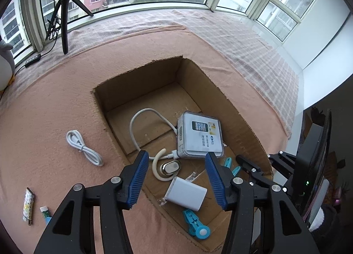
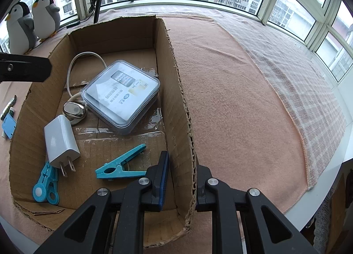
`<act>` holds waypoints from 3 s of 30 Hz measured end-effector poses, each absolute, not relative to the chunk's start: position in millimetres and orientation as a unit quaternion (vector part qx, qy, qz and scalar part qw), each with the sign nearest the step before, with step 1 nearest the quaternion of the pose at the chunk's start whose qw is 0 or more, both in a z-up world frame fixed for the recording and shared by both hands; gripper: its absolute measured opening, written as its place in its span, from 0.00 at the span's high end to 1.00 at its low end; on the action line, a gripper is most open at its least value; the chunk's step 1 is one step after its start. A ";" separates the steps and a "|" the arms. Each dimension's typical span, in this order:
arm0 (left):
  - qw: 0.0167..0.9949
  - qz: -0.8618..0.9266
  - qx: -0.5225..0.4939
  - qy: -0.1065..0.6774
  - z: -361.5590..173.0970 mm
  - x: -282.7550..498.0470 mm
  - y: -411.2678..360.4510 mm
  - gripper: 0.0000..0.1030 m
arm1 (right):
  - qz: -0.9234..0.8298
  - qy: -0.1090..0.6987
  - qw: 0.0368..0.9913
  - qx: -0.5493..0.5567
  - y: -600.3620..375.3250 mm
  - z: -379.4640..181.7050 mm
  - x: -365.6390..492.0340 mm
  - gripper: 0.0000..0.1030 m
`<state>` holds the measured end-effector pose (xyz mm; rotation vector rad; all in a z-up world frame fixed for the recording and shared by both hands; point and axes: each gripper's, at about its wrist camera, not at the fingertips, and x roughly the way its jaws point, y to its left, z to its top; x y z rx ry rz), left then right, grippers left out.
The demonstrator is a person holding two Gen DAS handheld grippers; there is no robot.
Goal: Organize rigid objects
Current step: 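Reach the left tool to the patterned lighter and grasp it, then carry the patterned lighter with the left tool into the box and release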
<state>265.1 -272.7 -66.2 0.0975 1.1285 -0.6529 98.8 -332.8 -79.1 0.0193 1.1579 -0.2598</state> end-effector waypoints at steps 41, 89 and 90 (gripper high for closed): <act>0.803 -0.106 0.061 0.584 -137.3 297.4 -1.8 0.45 | -0.127 0.545 0.829 0.003 -333.9 -81.0 98.2 0.83; 0.820 -0.195 0.079 0.532 -71.5 269.8 -94.2 0.75 | -0.128 0.544 0.829 0.004 -334.0 -80.7 97.8 0.83; 0.819 -0.204 0.081 0.530 -69.2 268.3 -103.4 0.75 | -0.128 0.543 0.830 0.005 -334.2 -80.3 97.8 0.83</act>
